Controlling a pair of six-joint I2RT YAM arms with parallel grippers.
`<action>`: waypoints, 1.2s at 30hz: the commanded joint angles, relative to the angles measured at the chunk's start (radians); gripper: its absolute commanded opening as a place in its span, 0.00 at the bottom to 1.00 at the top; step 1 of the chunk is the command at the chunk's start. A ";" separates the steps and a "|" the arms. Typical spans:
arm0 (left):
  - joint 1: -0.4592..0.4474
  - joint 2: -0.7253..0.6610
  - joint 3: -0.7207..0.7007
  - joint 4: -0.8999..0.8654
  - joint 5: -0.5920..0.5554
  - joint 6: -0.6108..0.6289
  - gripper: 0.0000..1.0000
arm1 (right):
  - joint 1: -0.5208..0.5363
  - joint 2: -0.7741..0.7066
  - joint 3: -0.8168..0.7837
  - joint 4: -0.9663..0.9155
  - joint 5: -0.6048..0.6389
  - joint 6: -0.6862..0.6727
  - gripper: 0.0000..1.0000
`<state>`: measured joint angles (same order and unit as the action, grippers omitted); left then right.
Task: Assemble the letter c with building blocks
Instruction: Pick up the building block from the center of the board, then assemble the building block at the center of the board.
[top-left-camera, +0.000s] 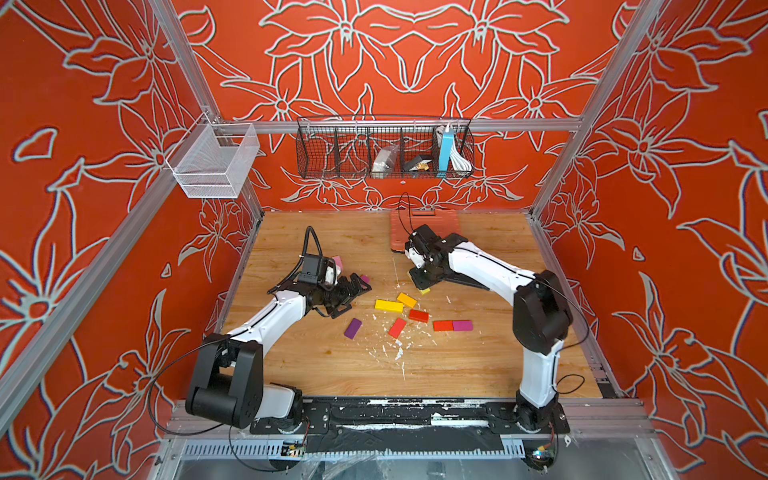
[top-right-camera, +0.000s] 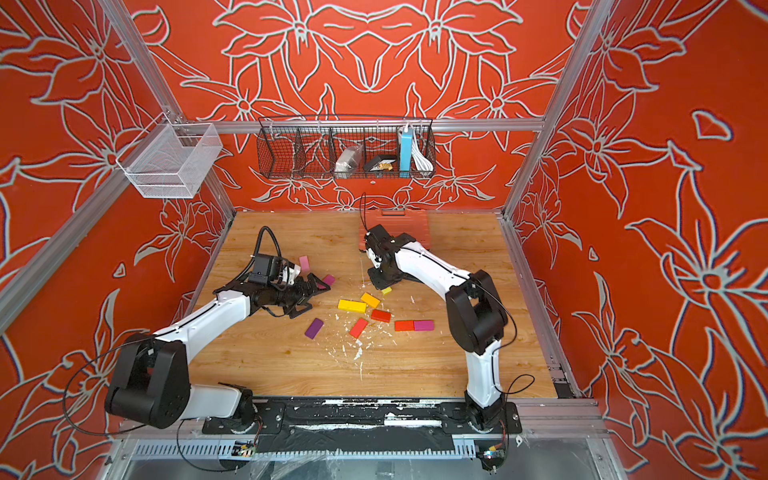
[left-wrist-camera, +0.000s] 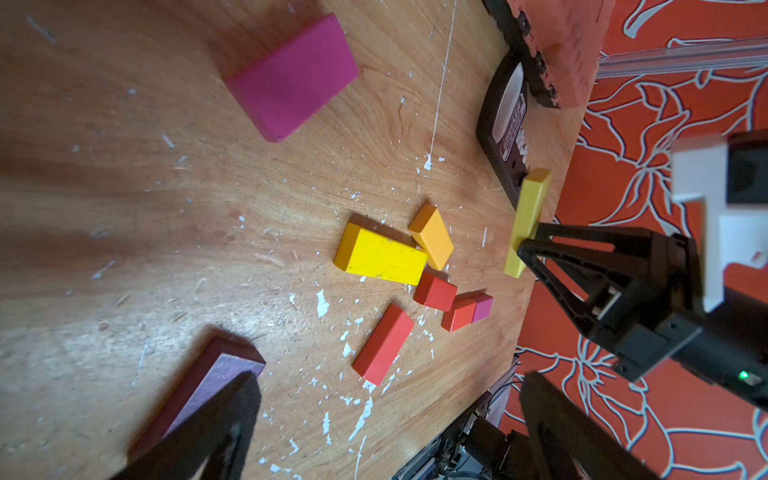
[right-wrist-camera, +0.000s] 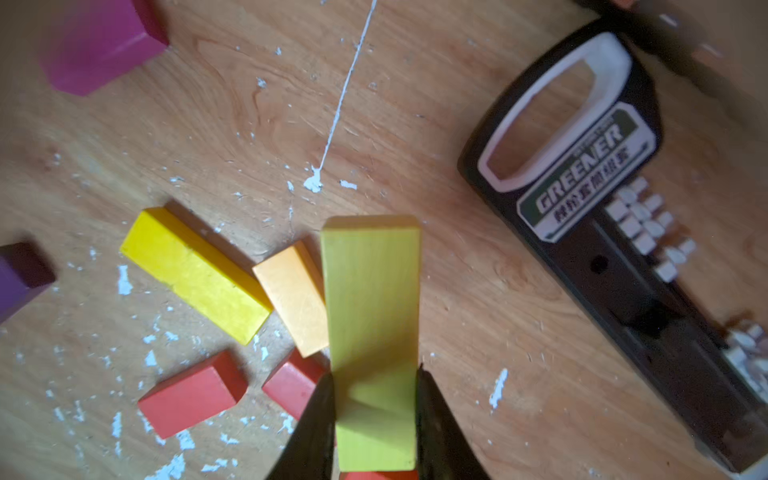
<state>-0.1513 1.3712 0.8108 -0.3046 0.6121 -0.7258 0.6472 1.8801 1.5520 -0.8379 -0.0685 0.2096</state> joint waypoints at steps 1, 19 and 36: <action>0.002 -0.006 0.041 -0.031 0.026 0.003 0.98 | 0.007 -0.092 -0.089 0.019 0.022 0.079 0.23; -0.163 -0.197 -0.049 -0.010 -0.132 -0.148 0.98 | 0.103 -0.582 -0.624 0.042 0.007 0.397 0.24; -0.258 -0.297 -0.126 -0.001 -0.244 -0.263 0.98 | 0.278 -0.567 -0.819 0.198 0.079 0.719 0.26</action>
<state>-0.4026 1.0908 0.6910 -0.3054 0.3923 -0.9710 0.9112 1.2835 0.7319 -0.6720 -0.0280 0.8604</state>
